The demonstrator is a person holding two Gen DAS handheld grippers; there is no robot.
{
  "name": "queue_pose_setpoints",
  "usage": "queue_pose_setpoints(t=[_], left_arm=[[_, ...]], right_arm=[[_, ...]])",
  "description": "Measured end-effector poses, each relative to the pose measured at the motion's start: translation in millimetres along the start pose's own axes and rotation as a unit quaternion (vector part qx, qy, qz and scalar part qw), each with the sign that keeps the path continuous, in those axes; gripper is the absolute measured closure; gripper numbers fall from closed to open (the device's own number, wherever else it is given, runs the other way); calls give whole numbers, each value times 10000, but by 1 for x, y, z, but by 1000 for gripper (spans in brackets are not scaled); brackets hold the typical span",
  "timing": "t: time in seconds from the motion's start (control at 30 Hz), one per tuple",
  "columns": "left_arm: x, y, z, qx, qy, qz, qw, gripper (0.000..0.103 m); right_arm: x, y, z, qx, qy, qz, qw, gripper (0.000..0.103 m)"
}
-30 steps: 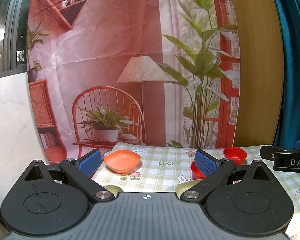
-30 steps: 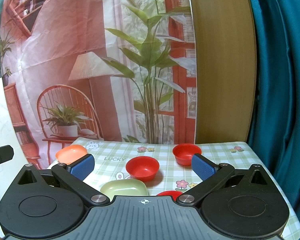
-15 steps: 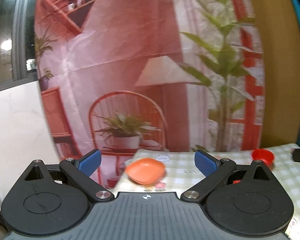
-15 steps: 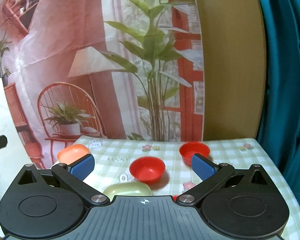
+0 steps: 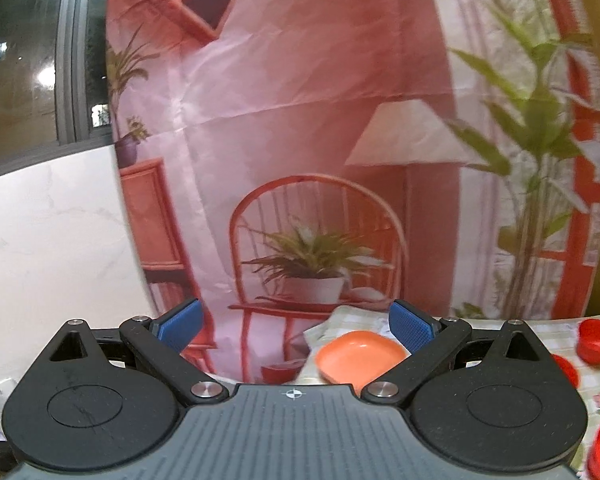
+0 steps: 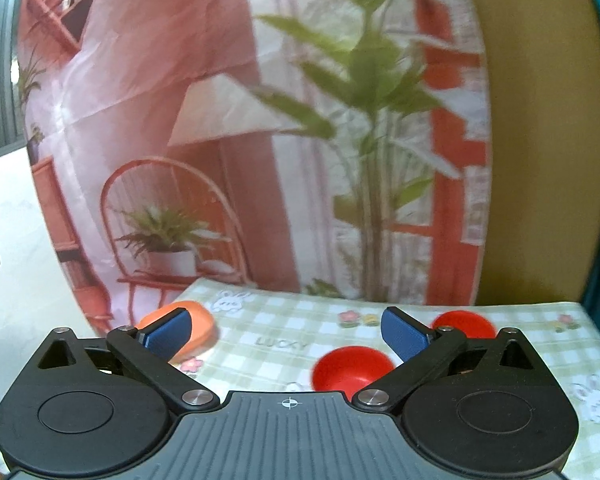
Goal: Organize plates and bowls
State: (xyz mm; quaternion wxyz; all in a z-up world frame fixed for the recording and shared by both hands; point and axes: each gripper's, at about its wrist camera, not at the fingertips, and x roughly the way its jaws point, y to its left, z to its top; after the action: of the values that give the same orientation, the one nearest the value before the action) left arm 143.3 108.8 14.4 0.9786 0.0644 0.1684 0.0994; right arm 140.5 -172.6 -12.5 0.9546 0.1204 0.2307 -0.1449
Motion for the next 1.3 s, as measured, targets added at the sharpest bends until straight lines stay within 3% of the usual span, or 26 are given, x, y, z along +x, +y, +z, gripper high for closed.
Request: queue_pose_setpoints(t=[0.37, 0.63, 0.83, 1.03, 1.3], left_arm=[[71, 40, -53, -314, 792, 199, 9962, 3], [108, 63, -112, -584, 1543, 395, 9855, 7], [121, 64, -150, -697, 2044, 287, 9760, 13], [123, 60, -175, -844, 2375, 252, 9674, 30], [126, 56, -197, -1123, 2738, 170, 9551, 71]], right_arm=[[98, 84, -31, -800, 524, 841, 9919, 20], [150, 128, -77, -930, 1320, 1275, 9786, 37], [174, 145, -110, -1078, 1814, 1450, 9667, 48], [180, 149, -130, -1102, 2111, 1608, 9578, 57], [180, 156, -143, -1311, 2229, 1878, 9476, 77]])
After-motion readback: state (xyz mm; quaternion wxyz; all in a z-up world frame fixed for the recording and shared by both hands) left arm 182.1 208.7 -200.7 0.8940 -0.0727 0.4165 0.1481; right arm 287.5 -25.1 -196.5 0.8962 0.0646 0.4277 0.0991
